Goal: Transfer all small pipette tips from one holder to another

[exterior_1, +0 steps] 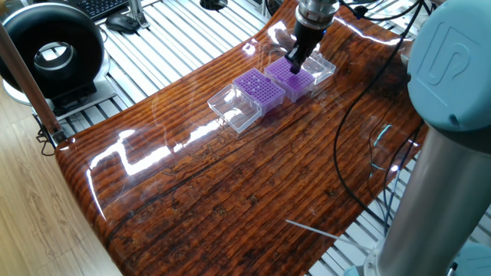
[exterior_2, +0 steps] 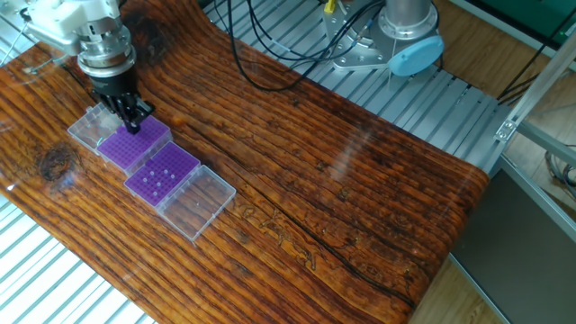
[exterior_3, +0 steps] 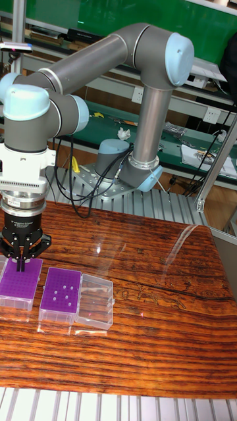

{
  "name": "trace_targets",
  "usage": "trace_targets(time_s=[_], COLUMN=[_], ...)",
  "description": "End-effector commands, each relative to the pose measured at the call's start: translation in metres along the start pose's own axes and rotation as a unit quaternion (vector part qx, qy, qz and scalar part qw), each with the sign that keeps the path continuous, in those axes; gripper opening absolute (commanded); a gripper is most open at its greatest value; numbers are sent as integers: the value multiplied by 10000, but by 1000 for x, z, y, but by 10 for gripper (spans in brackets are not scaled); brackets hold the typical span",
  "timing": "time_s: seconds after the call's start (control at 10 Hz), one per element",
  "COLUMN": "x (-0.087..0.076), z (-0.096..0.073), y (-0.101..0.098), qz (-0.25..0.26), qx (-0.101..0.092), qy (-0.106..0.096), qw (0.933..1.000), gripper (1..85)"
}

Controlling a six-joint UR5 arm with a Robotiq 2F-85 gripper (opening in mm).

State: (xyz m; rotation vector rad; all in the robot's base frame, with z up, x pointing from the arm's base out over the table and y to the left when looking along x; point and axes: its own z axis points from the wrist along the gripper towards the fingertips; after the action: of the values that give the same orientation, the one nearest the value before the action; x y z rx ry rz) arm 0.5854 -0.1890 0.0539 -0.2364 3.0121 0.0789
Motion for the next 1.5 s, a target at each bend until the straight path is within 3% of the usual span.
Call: trace_targets(time_s=[0.0, 0.7, 1.4], x=[-1, 1, -6], z=[1, 2, 0], y=[2, 0, 12], qz=[-115, -175, 133], qx=[-117, -132, 58], qy=[-12, 31, 107], qw=[9999, 9998, 9998], gripper=[127, 207, 223])
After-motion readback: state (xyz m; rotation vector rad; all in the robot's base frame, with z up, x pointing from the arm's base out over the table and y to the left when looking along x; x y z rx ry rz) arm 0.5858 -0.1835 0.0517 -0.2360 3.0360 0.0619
